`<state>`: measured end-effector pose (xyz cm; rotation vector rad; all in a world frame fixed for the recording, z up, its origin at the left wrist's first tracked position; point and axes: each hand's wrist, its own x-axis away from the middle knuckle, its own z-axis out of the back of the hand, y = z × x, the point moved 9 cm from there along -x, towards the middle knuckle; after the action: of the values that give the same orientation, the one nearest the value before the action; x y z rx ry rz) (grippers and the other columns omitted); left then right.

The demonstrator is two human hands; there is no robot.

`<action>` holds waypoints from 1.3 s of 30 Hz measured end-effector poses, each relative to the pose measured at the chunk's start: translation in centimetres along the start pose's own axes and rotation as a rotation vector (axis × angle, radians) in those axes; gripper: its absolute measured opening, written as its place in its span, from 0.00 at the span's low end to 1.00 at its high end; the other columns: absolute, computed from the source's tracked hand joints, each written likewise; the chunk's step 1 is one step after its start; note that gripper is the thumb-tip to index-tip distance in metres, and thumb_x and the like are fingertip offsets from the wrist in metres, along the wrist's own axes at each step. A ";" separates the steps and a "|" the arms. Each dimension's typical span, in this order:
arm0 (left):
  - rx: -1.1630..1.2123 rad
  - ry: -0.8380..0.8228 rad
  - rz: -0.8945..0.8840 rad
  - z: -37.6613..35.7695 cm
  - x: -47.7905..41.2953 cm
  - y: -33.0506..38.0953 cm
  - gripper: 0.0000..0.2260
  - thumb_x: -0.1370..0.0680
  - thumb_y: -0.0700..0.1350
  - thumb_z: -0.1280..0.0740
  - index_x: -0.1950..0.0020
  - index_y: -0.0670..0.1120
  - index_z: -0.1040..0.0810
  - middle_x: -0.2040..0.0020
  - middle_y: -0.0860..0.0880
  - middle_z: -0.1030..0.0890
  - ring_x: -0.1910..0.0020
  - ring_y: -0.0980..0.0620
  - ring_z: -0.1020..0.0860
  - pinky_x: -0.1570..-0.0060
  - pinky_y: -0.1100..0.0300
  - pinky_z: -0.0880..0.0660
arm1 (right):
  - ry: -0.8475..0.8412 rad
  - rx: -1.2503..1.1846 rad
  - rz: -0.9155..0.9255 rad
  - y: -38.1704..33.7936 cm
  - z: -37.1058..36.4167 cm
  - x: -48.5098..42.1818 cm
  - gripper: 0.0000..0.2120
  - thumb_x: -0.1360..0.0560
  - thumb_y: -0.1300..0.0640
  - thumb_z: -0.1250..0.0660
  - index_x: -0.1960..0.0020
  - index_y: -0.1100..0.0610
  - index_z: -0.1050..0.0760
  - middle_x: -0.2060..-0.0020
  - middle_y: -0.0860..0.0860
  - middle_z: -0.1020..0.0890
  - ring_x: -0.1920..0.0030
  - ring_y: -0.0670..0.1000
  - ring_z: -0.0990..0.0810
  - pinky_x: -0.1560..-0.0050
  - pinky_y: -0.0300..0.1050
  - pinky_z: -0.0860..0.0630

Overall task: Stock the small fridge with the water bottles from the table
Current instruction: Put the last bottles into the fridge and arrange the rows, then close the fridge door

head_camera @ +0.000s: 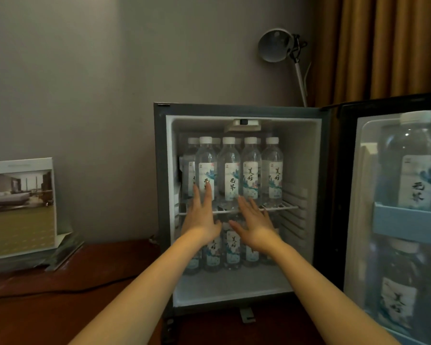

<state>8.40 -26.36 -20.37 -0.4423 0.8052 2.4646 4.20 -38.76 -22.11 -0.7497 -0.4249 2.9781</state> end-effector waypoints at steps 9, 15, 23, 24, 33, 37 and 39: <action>0.205 0.124 -0.160 -1.6 6.3 -0.1 0.17 0.22 0.40 0.37 0.33 0.45 0.31 0.34 0.48 0.35 0.43 0.49 0.26 0.48 0.61 0.29 | 0.136 -0.244 -0.054 3.1 5.7 8.5 0.24 0.22 0.51 0.38 0.28 0.53 0.37 0.28 0.52 0.36 0.27 0.50 0.39 0.28 0.44 0.41; 0.258 -0.037 -0.287 -6.6 10.9 3.5 0.08 0.23 0.37 0.37 0.47 0.45 0.22 0.51 0.52 0.27 0.50 0.53 0.24 0.49 0.58 0.26 | 0.385 -0.249 -0.075 6.0 10.2 18.7 0.09 0.23 0.59 0.36 0.45 0.55 0.21 0.55 0.45 0.20 0.54 0.40 0.22 0.54 0.25 0.28; 0.420 -0.155 -0.633 -10.2 17.8 17.2 0.08 0.22 0.39 0.39 0.47 0.46 0.22 0.54 0.55 0.28 0.53 0.57 0.25 0.53 0.67 0.29 | 0.797 -0.016 -0.262 12.0 17.5 32.1 0.11 0.26 0.57 0.37 0.55 0.61 0.18 0.68 0.52 0.18 0.68 0.47 0.21 0.65 0.25 0.31; 0.436 -0.162 -0.681 -10.5 18.7 19.0 0.08 0.21 0.40 0.39 0.47 0.45 0.22 0.54 0.55 0.27 0.53 0.55 0.25 0.54 0.67 0.30 | 0.816 0.005 -0.286 12.8 18.4 33.3 0.08 0.25 0.60 0.36 0.55 0.62 0.19 0.67 0.54 0.17 0.68 0.47 0.20 0.64 0.26 0.30; 0.596 -0.056 -0.941 -8.7 22.1 31.9 0.08 0.23 0.40 0.38 0.47 0.44 0.21 0.53 0.51 0.23 0.56 0.55 0.24 0.56 0.62 0.26 | 1.108 -0.025 -0.553 18.2 28.3 40.5 0.13 0.23 0.62 0.38 0.39 0.63 0.27 0.45 0.60 0.25 0.47 0.55 0.25 0.49 0.39 0.32; 0.582 0.073 -0.992 -6.0 21.5 35.1 0.08 0.24 0.37 0.37 0.48 0.41 0.21 0.53 0.47 0.22 0.56 0.51 0.23 0.58 0.64 0.29 | 1.020 -0.238 -0.659 22.2 29.6 38.8 0.23 0.21 0.53 0.40 0.28 0.58 0.38 0.32 0.58 0.33 0.32 0.56 0.33 0.33 0.50 0.34; 0.542 0.173 -0.999 -4.8 21.0 36.0 0.08 0.25 0.36 0.36 0.48 0.41 0.21 0.53 0.46 0.22 0.54 0.49 0.23 0.57 0.62 0.27 | 0.999 -0.328 -0.663 23.4 29.8 37.9 0.27 0.21 0.50 0.42 0.25 0.57 0.43 0.28 0.56 0.37 0.29 0.56 0.37 0.29 0.52 0.38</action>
<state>-28.08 -46.80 -17.11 -0.6472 0.9617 1.2506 -42.59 -64.82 -20.70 -1.5777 -0.8436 1.6646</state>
